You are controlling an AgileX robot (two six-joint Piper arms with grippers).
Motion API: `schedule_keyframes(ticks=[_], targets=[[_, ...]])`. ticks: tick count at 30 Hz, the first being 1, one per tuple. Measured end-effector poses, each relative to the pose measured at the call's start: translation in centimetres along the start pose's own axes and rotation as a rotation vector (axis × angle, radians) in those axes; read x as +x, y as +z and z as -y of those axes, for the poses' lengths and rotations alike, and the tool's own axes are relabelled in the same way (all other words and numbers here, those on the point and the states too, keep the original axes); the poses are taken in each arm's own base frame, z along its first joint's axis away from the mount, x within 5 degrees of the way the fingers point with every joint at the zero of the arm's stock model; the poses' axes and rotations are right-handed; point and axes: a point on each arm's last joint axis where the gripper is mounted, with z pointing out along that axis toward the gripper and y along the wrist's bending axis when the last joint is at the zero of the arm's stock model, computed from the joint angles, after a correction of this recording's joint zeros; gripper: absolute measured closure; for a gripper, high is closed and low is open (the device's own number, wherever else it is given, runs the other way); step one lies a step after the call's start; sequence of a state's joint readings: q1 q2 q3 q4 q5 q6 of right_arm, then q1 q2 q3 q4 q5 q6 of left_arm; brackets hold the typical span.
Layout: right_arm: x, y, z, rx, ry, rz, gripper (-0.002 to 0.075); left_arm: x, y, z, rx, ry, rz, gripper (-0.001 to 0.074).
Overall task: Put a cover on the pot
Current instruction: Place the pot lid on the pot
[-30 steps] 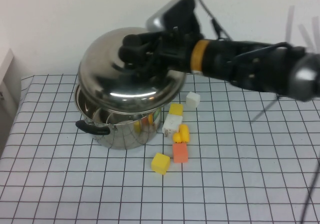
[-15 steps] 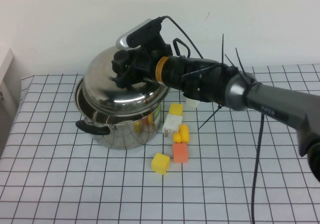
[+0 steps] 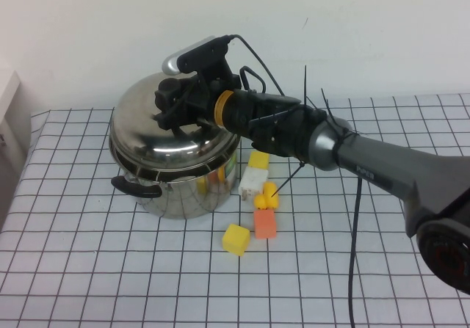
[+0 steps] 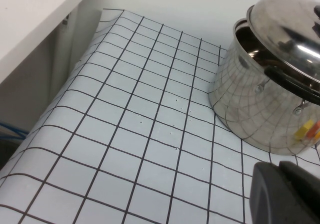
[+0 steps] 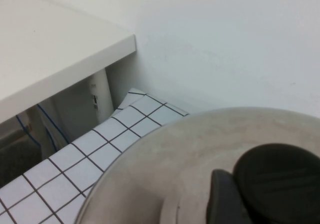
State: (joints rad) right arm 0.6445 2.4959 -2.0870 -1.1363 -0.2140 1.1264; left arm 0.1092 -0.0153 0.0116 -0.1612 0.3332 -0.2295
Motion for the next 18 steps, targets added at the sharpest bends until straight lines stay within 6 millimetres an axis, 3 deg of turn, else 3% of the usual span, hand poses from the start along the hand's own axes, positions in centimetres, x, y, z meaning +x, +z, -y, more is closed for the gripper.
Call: schedule_keyframes(ticks=[18], targets=[[1.3, 0.6, -0.6, -0.012, 0.005, -0.022, 0.037, 0.0, 0.0, 0.0, 0.0, 0.0, 0.0, 0.0738]])
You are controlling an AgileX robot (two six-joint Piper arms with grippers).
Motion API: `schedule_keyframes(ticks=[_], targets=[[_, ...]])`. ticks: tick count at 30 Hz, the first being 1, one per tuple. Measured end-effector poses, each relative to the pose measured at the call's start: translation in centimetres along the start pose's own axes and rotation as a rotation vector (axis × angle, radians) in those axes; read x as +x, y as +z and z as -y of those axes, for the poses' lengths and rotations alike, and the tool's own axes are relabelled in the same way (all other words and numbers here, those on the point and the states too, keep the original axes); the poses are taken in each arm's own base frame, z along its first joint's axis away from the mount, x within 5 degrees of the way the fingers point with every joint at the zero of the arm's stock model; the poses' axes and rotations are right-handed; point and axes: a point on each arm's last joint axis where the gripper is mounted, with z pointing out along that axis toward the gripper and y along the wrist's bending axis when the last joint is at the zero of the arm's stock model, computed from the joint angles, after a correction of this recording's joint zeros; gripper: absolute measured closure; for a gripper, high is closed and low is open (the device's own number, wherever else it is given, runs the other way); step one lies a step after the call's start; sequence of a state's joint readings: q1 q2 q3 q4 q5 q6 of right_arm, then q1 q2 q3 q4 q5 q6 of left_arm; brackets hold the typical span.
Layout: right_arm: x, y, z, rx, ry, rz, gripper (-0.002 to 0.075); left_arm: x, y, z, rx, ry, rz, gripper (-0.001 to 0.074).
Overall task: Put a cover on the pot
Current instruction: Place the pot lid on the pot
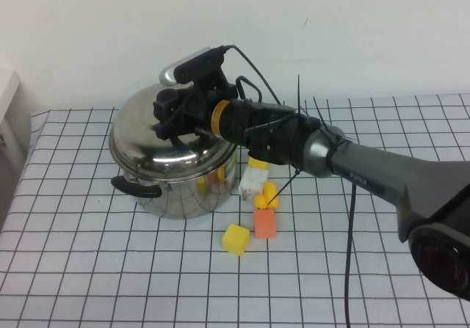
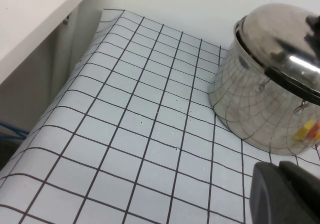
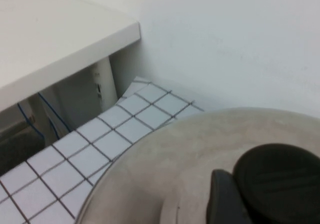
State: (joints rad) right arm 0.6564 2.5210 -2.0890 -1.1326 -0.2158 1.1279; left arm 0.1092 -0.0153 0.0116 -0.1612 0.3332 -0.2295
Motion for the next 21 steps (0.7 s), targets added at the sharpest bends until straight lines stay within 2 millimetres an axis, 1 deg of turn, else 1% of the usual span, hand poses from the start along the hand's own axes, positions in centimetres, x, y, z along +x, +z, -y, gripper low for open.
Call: schedule_keyframes(ticks=[3, 21], targets=[[0.43, 0.16, 0.03, 0.001, 0.009, -0.007, 0.037, 0.0, 0.0, 0.0, 0.0, 0.0, 0.0, 0.0738], [0.5, 0.16, 0.27, 0.031, -0.005, -0.02, 0.037, 0.0, 0.0, 0.0, 0.0, -0.005, 0.0, 0.0738]])
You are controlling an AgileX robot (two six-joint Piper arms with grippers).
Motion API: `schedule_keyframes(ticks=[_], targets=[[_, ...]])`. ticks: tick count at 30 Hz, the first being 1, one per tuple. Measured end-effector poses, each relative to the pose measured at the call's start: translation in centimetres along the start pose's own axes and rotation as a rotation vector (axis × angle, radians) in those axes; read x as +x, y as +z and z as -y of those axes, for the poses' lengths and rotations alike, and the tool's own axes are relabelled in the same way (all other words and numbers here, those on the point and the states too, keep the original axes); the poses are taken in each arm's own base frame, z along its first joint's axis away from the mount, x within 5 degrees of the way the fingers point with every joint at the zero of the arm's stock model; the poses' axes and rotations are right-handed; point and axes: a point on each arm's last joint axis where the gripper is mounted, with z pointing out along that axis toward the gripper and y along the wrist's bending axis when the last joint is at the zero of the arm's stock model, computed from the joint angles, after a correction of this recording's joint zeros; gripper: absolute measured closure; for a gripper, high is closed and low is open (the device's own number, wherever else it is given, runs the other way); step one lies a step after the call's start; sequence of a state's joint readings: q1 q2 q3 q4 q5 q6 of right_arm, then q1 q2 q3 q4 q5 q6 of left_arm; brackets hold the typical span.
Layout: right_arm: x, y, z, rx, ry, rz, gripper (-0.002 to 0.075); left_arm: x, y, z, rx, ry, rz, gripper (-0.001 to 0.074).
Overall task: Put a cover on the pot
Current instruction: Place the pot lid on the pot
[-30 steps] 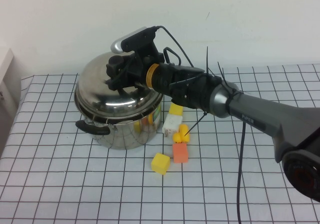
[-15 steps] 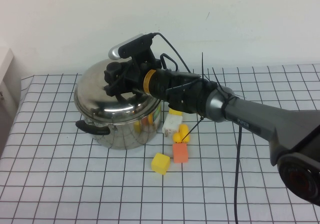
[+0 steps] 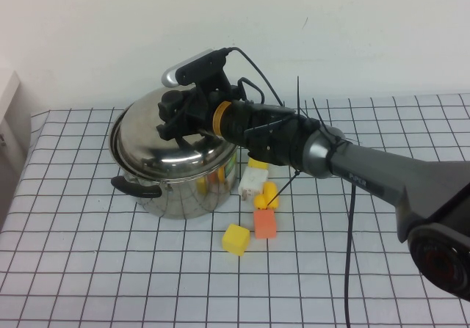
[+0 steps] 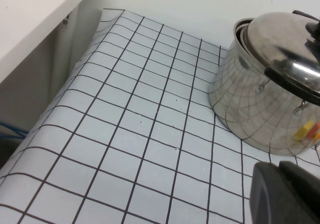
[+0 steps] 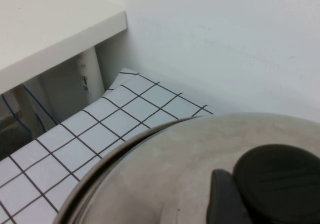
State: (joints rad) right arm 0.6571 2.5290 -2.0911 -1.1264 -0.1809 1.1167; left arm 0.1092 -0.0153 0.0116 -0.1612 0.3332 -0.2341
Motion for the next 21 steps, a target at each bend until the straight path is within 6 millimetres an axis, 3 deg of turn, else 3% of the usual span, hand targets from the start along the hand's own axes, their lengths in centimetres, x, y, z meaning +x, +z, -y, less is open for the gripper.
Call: schedule_keyframes(ticks=[21], targets=[[-0.16, 0.02, -0.47, -0.023, -0.013, 0.014, 0.0371, 0.0, 0.0, 0.0, 0.0, 0.0, 0.0, 0.0738]])
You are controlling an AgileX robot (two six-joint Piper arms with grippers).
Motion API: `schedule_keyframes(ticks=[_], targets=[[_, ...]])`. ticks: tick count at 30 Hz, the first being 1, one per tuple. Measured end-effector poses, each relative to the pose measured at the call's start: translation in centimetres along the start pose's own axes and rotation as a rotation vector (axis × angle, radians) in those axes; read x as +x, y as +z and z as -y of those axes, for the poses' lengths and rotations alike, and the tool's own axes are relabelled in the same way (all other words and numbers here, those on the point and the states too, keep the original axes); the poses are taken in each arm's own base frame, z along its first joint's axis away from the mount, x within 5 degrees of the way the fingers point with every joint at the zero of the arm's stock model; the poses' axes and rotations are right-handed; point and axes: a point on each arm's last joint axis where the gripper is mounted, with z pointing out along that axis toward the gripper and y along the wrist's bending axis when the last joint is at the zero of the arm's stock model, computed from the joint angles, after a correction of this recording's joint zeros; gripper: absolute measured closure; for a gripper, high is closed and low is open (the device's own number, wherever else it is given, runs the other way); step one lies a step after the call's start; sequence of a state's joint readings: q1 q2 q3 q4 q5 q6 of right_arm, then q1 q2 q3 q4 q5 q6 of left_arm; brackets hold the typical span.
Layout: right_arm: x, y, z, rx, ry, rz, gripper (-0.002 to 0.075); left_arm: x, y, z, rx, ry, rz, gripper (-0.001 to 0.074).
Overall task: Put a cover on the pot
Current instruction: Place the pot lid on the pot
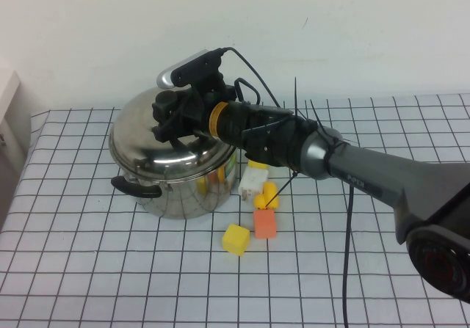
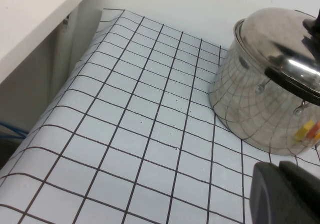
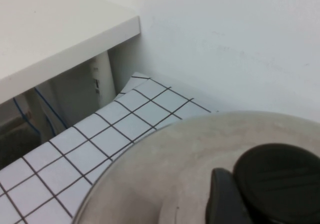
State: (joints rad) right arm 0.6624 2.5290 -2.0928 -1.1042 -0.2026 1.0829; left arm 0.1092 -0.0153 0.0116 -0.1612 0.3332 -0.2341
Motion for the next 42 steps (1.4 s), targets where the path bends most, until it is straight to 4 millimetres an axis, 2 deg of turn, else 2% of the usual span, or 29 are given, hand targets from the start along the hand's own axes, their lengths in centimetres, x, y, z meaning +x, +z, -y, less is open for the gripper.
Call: schedule_keyframes(ticks=[12, 30, 36, 42], targets=[[0.0, 0.0, 0.2, 0.021, -0.042, -0.008, 0.0371, 0.0, 0.0, 0.0, 0.0, 0.0, 0.0, 0.0738], [-0.1, 0.0, 0.0, 0.008, -0.017, 0.004, 0.037, 0.0, 0.0, 0.0, 0.0, 0.005, 0.0, 0.0738], [0.7, 0.8, 0.1, 0.006, -0.004, 0.011, 0.037, 0.0, 0.0, 0.0, 0.0, 0.005, 0.0, 0.0738], [0.3, 1.0, -0.1, 0.002, -0.006, 0.027, 0.0362, 0.0, 0.0, 0.0, 0.0, 0.003, 0.0, 0.0738]])
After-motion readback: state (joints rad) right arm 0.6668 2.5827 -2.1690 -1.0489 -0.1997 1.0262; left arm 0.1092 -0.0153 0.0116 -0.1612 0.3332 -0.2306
